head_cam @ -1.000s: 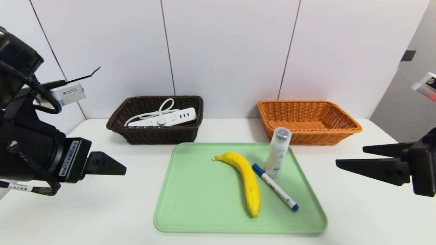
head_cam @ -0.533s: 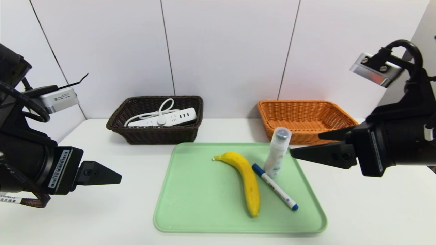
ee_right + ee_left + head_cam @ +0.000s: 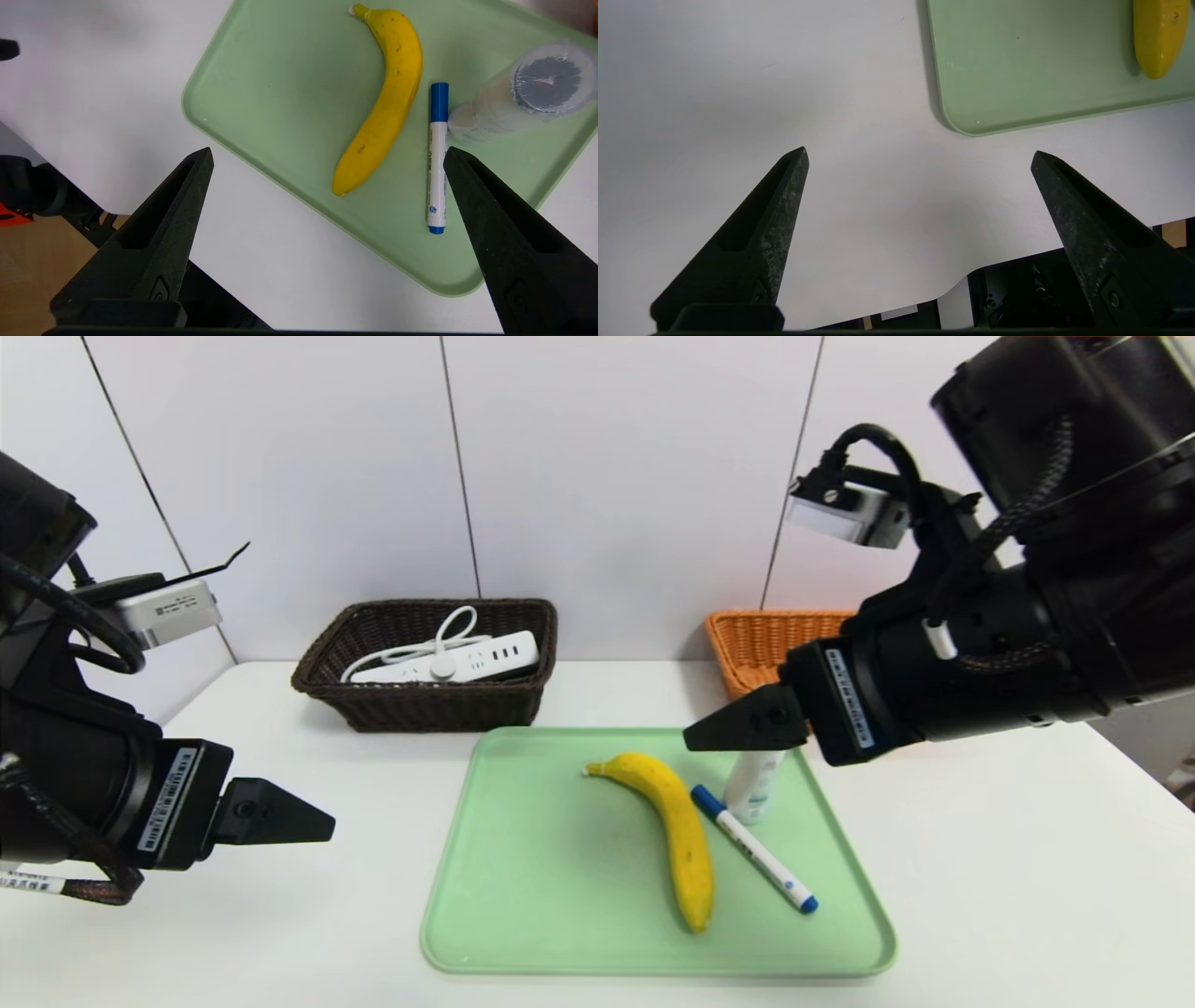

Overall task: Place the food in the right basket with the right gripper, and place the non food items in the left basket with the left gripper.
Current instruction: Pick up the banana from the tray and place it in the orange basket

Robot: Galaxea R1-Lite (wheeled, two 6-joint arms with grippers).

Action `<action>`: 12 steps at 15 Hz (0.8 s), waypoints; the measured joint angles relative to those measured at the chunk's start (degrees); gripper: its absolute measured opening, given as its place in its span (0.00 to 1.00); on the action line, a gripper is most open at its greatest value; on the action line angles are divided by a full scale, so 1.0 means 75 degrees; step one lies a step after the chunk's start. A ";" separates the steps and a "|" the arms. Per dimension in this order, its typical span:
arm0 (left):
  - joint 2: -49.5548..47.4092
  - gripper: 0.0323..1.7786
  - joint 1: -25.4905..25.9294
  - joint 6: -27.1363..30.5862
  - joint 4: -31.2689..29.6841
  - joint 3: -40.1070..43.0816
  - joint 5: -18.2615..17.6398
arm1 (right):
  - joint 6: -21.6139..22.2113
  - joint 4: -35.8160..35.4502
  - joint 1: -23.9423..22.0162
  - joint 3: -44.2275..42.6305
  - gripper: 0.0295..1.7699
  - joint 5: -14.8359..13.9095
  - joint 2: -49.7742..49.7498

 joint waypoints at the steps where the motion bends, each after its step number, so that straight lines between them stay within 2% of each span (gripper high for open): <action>1: 0.0010 0.95 0.0000 -0.0003 0.0000 0.0005 0.0000 | 0.0151 0.0198 0.0089 -0.0257 0.96 -0.0128 0.0265; 4: 0.0018 0.95 0.0003 -0.0010 -0.0003 0.0020 0.0007 | 0.0268 0.0897 0.0306 -0.0740 0.96 -0.0496 0.0961; 12: 0.0070 0.95 0.0008 -0.0047 0.0000 0.0052 0.0007 | 0.0484 0.1360 0.0618 -0.0806 0.96 -0.0554 0.1996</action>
